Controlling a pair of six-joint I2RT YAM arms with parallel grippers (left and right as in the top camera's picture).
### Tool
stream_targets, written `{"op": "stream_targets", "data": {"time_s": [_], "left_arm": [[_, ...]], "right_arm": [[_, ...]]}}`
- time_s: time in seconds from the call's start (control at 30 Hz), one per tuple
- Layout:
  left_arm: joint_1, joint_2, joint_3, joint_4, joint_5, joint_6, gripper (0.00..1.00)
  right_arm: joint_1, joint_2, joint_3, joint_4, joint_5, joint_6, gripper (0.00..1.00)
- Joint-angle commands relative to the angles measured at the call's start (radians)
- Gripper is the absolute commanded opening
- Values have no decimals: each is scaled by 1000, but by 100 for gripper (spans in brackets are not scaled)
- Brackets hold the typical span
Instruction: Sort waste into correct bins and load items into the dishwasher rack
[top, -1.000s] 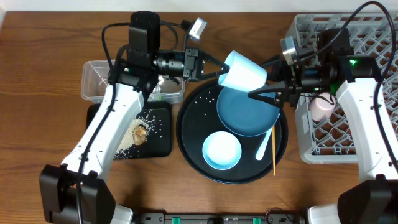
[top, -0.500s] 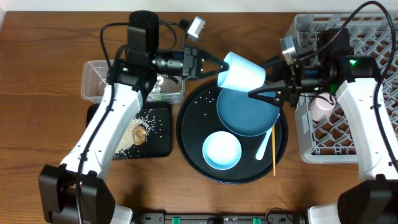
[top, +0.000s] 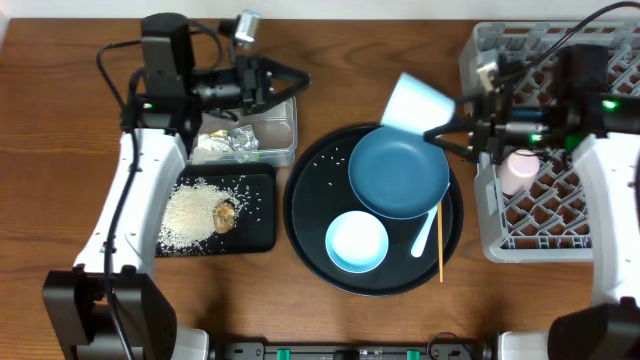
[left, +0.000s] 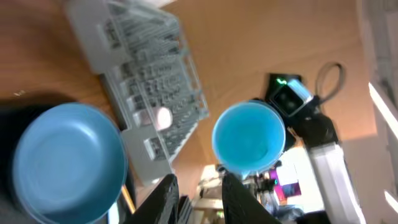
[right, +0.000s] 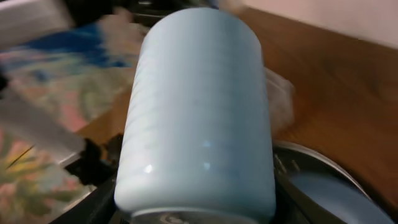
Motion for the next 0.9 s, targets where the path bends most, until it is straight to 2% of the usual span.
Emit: {"op": "stream_targets", "data": {"time_s": [0.0, 0.1, 0.23, 0.53, 0.73, 0.83, 0.87], "left_arm": [[25, 1, -4, -97, -84, 115, 26], [34, 1, -4, -262, -218, 198, 26], [33, 1, -4, -434, -394, 273, 25], [33, 1, -4, -601, -565, 327, 25], [33, 1, -4, -718, -690, 362, 25], [33, 1, -4, -778, -736, 388, 24], [33, 1, -4, -796, -750, 394, 21]], "right_arm": [[-42, -60, 73, 3, 231, 272, 30], [-63, -89, 122, -10, 426, 464, 29], [-66, -112, 187, -74, 669, 621, 28], [-66, -103, 230, -211, 1086, 721, 25], [-68, -54, 230, -272, 1270, 785, 24], [-75, -15, 230, -298, 1297, 796, 24], [-77, -1, 230, -298, 1292, 796, 24]]}}
